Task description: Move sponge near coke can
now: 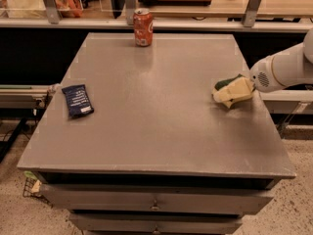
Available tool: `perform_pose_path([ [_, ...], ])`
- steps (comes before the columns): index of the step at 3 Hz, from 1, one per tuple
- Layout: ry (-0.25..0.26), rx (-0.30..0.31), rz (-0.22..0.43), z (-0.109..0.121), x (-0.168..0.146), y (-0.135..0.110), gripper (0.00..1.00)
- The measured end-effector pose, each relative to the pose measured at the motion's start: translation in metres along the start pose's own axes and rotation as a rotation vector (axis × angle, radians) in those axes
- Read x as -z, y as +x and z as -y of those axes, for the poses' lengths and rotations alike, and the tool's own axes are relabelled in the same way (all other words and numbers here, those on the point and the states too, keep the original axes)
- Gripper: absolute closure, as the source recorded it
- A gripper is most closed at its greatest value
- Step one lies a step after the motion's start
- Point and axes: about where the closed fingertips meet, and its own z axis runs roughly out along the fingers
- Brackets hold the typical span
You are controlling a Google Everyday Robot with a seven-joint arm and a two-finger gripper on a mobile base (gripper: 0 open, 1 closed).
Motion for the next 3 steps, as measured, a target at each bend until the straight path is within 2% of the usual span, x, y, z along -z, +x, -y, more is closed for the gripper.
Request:
perform_pose_path([
  [1,-0.030,-0.007,0.012,-0.004,0.003,-0.008,0.38],
  [2,-0.040,0.023,0.076,-0.008,0.021,-0.034,0.62],
  [3,-0.029,0.080,0.155,-0.008,0.053,-0.072,0.93],
])
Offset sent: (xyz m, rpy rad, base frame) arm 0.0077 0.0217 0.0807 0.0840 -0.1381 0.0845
